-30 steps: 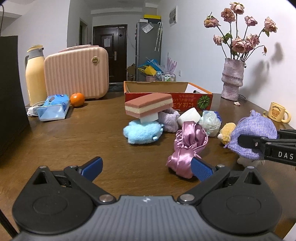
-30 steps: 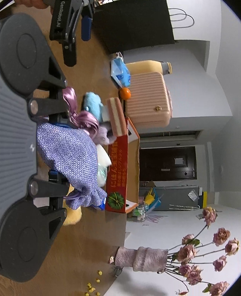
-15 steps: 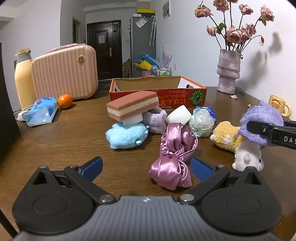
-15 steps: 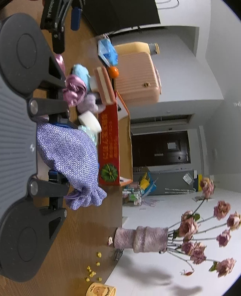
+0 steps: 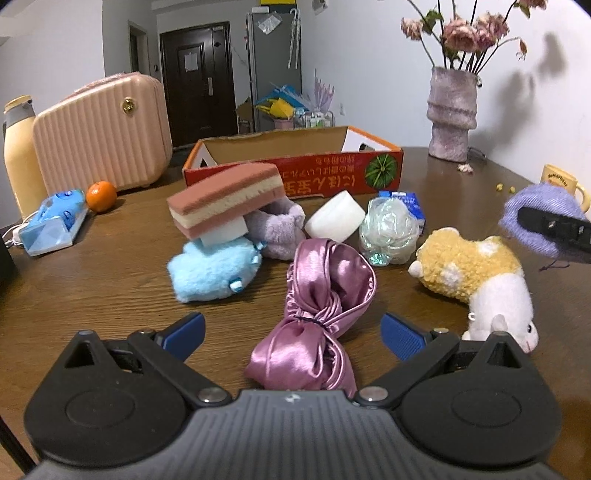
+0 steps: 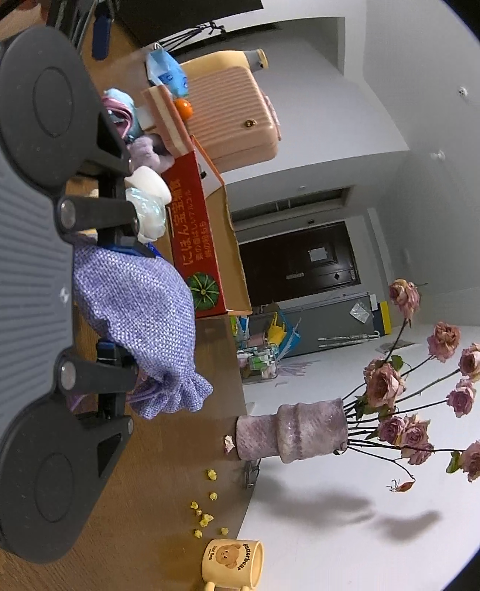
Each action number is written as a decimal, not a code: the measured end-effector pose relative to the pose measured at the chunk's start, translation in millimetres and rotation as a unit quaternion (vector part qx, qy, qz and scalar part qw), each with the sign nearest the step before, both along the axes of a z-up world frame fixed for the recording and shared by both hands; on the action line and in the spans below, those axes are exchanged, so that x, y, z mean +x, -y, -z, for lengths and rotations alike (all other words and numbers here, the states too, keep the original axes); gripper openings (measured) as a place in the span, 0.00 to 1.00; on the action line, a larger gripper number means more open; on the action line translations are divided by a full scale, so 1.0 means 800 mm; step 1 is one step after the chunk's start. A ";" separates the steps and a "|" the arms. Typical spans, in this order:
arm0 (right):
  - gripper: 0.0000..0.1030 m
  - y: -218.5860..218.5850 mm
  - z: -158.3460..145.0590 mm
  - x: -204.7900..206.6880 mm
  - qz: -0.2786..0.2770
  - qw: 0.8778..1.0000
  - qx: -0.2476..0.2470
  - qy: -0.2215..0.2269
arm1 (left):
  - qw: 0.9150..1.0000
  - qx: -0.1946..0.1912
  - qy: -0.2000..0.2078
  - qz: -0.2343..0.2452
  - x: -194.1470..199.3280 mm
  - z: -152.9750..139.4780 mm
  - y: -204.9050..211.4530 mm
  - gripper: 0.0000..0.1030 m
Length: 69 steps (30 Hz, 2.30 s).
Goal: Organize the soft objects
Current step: 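Close the right tool on the lavender pouch while the left tool grasps the pink satin bow, then carry the pouch and the satin bow with both tools over the cardboard box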
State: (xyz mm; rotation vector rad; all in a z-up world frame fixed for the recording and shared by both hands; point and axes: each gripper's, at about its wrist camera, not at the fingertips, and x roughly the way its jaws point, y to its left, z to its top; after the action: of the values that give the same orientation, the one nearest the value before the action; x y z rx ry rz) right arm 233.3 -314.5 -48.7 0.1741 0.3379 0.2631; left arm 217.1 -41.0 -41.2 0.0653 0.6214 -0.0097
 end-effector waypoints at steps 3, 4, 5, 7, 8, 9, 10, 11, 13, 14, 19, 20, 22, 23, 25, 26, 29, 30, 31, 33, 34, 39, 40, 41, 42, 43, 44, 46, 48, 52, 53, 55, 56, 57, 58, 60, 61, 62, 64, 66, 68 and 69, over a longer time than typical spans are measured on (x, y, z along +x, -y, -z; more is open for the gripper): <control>0.37 -0.001 0.001 0.000 0.000 1.000 -0.002 0.002 | 1.000 0.002 -0.013 -0.004 0.013 0.007 0.005 1.00; 0.37 -0.001 0.002 0.000 0.001 1.000 -0.003 0.001 | 1.000 0.002 -0.018 -0.005 0.017 0.009 0.005 1.00; 0.37 -0.002 0.002 0.001 0.001 1.000 -0.003 0.000 | 1.000 0.003 -0.021 -0.007 0.020 0.010 0.006 1.00; 0.37 -0.004 0.003 0.000 0.001 1.000 -0.007 -0.002 | 1.000 0.006 -0.024 -0.012 0.027 0.014 0.007 1.00; 0.37 -0.005 0.003 0.000 0.002 1.000 -0.009 -0.002 | 1.000 0.006 -0.026 -0.013 0.029 0.016 0.007 1.00; 0.37 -0.006 0.003 0.001 0.002 1.000 -0.010 -0.002 | 0.999 0.006 -0.029 -0.013 0.032 0.017 0.007 1.00; 0.37 -0.006 0.003 0.001 0.003 1.000 -0.011 -0.002 | 0.999 0.005 -0.031 -0.013 0.035 0.019 0.007 1.00; 0.37 -0.007 0.004 0.001 0.002 1.000 -0.012 -0.002 | 0.999 0.005 -0.033 -0.012 0.038 0.020 0.008 1.00; 0.37 -0.009 0.004 0.001 0.003 1.000 -0.016 -0.002 | 0.999 0.007 -0.034 -0.012 0.042 0.023 0.008 1.00; 0.37 -0.009 0.004 0.001 0.004 1.000 -0.018 -0.002 | 0.999 0.008 -0.036 -0.012 0.045 0.024 0.008 1.00; 0.37 -0.011 0.006 0.004 0.011 1.000 -0.024 -0.007 | 0.999 0.009 -0.040 -0.007 0.054 0.029 0.010 0.99; 0.37 -0.012 0.006 0.004 0.013 1.000 -0.026 -0.007 | 0.999 0.008 -0.042 -0.006 0.056 0.030 0.009 0.97; 0.37 -0.012 0.006 0.004 0.016 1.000 -0.026 -0.006 | 0.999 0.002 -0.047 -0.003 0.057 0.031 0.007 0.91; 0.37 -0.012 0.006 0.004 0.017 1.000 -0.026 -0.005 | 0.999 0.000 -0.048 -0.002 0.058 0.032 0.006 0.89; 0.37 -0.011 0.006 0.004 0.020 0.999 -0.025 -0.005 | 0.999 -0.005 -0.052 -0.001 0.059 0.033 0.004 0.82; 0.37 -0.011 0.006 0.004 0.021 0.999 -0.025 -0.005 | 0.999 -0.007 -0.054 -0.001 0.059 0.034 0.004 0.76; 0.37 -0.009 0.007 0.004 0.024 0.999 -0.023 -0.005 | 0.998 -0.017 -0.060 0.000 0.061 0.036 0.001 0.66; 0.37 -0.008 0.007 0.004 0.025 0.999 -0.023 -0.005 | 0.998 -0.018 -0.059 0.000 0.060 0.035 0.000 0.62; 0.37 -0.008 0.006 0.004 0.025 0.999 -0.022 -0.004 | 0.998 -0.019 -0.058 0.001 0.059 0.035 0.000 0.59; 0.37 -0.007 0.007 0.004 0.026 0.999 -0.021 -0.004 | 0.998 -0.020 -0.055 0.005 0.058 0.035 0.000 0.48; 0.37 -0.007 0.007 0.003 0.027 0.999 -0.021 -0.003 | 0.998 -0.020 -0.053 0.007 0.057 0.034 0.001 0.45; 0.37 -0.006 0.007 0.003 0.030 0.999 -0.020 -0.003 | 0.998 -0.024 -0.049 0.010 0.054 0.033 0.001 0.38; 0.37 -0.006 0.007 0.003 0.031 0.999 -0.020 -0.003 | 0.998 -0.026 -0.048 0.010 0.054 0.032 0.000 0.37; 0.37 -0.006 0.007 0.003 0.031 0.999 -0.020 -0.003 | 0.998 -0.027 -0.048 0.010 0.054 0.032 0.000 0.37; 0.37 -0.005 0.007 0.004 0.031 0.999 -0.020 -0.003 | 0.998 -0.028 -0.047 0.010 0.053 0.032 -0.001 0.36; 0.37 -0.005 0.007 0.003 0.032 0.999 -0.020 -0.003 | 0.998 -0.030 -0.046 0.009 0.052 0.031 -0.002 0.36; 0.37 -0.005 0.007 0.003 0.032 0.999 -0.019 -0.002 | 0.998 -0.031 -0.044 0.008 0.051 0.031 -0.003 0.36; 0.37 -0.005 0.007 0.003 0.031 0.999 -0.019 -0.002 | 0.999 -0.034 -0.040 0.006 0.049 0.029 -0.005 0.36; 0.37 -0.005 0.007 0.003 0.031 0.999 -0.020 -0.001 | 0.999 -0.035 -0.033 0.003 0.045 0.027 -0.007 0.36; 0.37 -0.006 0.007 0.004 0.027 0.999 -0.020 -0.002 | 0.999 -0.040 -0.016 -0.002 0.036 0.019 -0.012 0.36; 0.37 -0.007 0.006 0.004 0.026 0.999 -0.022 -0.002 | 0.999 -0.041 -0.011 -0.002 0.033 0.017 -0.013 0.36; 0.37 -0.009 0.006 0.005 0.022 0.999 -0.028 -0.001 | 0.999 -0.043 -0.004 -0.004 0.030 0.014 -0.015 0.36; 0.37 -0.010 0.005 0.004 0.021 0.999 -0.030 0.000 | 0.999 -0.044 0.000 -0.003 0.029 0.011 -0.016 0.36; 0.37 -0.011 0.004 0.004 0.021 0.999 -0.032 0.002 | 0.999 -0.045 0.003 -0.003 0.028 0.009 -0.016 0.36; 0.37 -0.012 0.004 0.003 0.021 0.999 -0.033 0.003 | 0.999 -0.046 0.008 -0.002 0.026 0.007 -0.017 0.36; 0.37 -0.013 0.002 0.003 0.020 0.999 -0.034 0.005 | 0.999 -0.048 0.016 -0.001 0.023 0.002 -0.017 0.36; 0.37 -0.013 0.001 0.004 0.020 0.999 -0.034 0.006 | 0.999 -0.050 0.019 0.001 0.022 -0.001 -0.017 0.36; 0.37 -0.014 0.000 0.005 0.019 0.999 -0.035 0.006 | 0.998 -0.052 0.023 0.003 0.020 -0.003 -0.018 0.36; 0.37 -0.016 -0.002 0.006 0.018 0.999 -0.038 0.007 | 0.998 -0.052 0.030 0.005 0.017 -0.009 -0.018 0.36; 0.37 -0.019 -0.005 0.007 0.017 0.999 -0.041 0.010 | 0.998 -0.052 0.039 0.009 0.013 -0.015 -0.018 0.36; 0.37 -0.022 -0.009 0.008 0.015 0.999 -0.042 0.014 | 0.997 -0.052 0.049 0.011 0.012 -0.022 -0.018 0.36; 0.37 -0.023 -0.012 0.009 0.014 0.999 -0.043 0.017 | 0.997 -0.052 0.053 0.011 0.011 -0.025 -0.019 0.36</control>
State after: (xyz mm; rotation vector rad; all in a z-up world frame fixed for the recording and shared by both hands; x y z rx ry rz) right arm 240.3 -295.7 -39.1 0.0888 0.3132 0.2229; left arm 226.0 -25.8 -21.1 -0.0272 0.5143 -0.0593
